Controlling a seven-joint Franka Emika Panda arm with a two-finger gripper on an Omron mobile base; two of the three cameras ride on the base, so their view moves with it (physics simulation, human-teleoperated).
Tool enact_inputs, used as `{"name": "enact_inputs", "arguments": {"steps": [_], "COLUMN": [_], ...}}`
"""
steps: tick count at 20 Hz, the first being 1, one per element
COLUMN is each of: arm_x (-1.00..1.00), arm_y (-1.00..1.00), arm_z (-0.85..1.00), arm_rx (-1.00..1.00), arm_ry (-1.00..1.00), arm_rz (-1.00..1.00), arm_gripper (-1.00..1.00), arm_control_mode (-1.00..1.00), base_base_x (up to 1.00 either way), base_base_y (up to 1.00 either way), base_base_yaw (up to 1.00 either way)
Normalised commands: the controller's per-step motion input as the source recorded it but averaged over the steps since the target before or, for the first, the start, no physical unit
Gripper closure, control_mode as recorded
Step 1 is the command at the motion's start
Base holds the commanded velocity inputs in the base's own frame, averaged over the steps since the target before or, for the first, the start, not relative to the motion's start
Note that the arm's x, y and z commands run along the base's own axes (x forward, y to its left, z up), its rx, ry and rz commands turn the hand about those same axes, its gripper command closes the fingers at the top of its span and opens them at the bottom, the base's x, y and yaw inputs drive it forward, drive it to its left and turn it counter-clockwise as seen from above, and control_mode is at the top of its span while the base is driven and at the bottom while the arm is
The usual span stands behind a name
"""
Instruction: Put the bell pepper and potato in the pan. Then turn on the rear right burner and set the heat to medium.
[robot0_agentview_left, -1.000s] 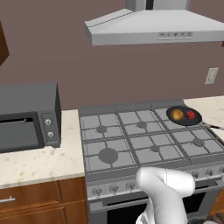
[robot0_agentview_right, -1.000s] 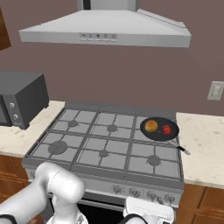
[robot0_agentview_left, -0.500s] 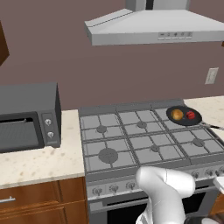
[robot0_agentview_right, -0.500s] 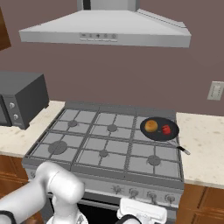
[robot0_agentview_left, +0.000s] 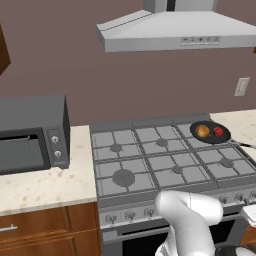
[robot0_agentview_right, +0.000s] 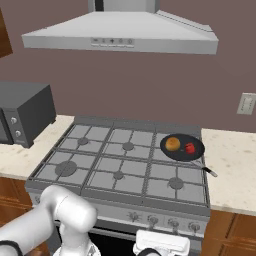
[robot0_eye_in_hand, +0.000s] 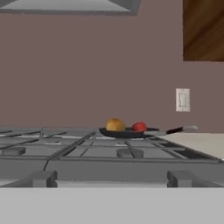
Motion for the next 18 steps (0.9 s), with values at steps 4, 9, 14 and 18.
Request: {"name": "enact_inputs", "arguments": {"steps": [4, 9, 14, 18], "arm_x": [0.00, 0.00, 0.01, 0.15], "arm_y": [0.00, 0.00, 0.00, 0.00], "arm_z": [0.00, 0.00, -0.01, -0.17], "arm_rx": [-0.17, -0.19, -0.12, -0.03], "arm_ry": [0.02, 0.08, 0.09, 0.11], "arm_rz": [0.00, 0.00, 0.00, 0.00], "arm_gripper": [-1.00, -1.00, -1.00, -1.00], "arm_control_mode": [-1.00, -1.00, -1.00, -1.00], "base_base_x": [0.00, 0.00, 0.00, 0.00], "base_base_y": [0.00, 0.00, 0.00, 0.00], "base_base_yaw": [0.00, 0.00, 0.00, 0.00]}}
